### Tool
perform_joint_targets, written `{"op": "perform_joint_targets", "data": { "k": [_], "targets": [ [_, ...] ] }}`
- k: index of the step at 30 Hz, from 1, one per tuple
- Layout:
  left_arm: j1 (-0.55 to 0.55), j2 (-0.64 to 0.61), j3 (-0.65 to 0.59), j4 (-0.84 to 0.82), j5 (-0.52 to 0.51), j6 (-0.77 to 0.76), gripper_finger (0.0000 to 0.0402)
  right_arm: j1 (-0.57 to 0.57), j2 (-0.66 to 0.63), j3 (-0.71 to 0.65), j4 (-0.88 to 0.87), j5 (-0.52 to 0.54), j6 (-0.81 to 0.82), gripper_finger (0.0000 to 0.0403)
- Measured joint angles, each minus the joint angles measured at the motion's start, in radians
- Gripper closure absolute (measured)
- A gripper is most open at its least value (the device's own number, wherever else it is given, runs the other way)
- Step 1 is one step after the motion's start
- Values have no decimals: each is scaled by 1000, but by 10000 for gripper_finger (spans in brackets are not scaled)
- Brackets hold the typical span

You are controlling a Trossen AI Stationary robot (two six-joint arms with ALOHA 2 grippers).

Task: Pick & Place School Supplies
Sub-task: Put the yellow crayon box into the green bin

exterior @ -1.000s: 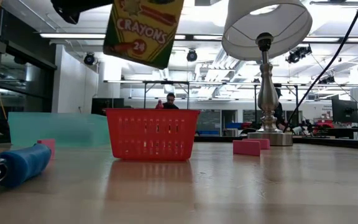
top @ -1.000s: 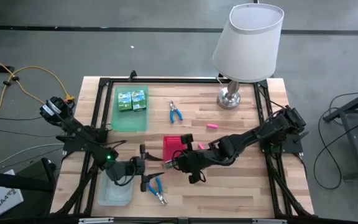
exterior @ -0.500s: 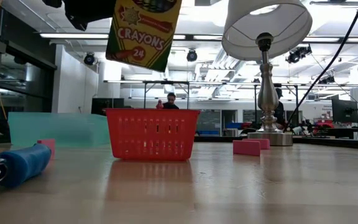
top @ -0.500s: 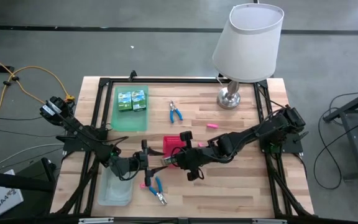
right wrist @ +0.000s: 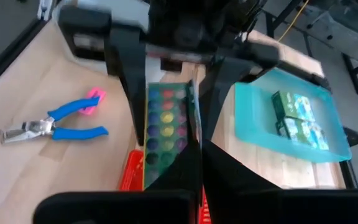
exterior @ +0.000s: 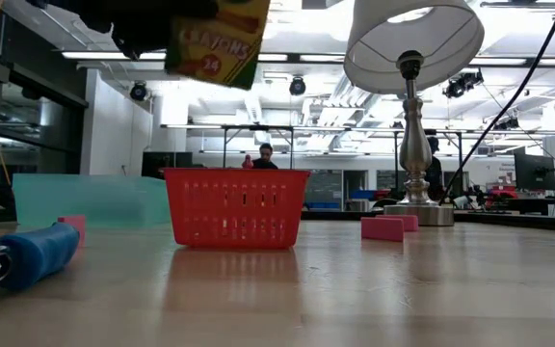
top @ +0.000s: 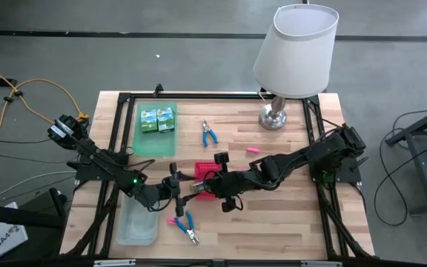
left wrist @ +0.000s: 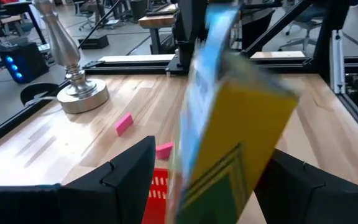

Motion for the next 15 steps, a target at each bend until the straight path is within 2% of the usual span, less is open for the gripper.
{"op": "perform_joint_targets", "data": {
  "k": [10,15],
  "targets": [
    [44,0,0,-5,3,25,170,0,-21,2,26,-25,1,400],
    [47,0,0,9,63,23,172,0,-21,2,26,-35,2,400]
  ]
}}
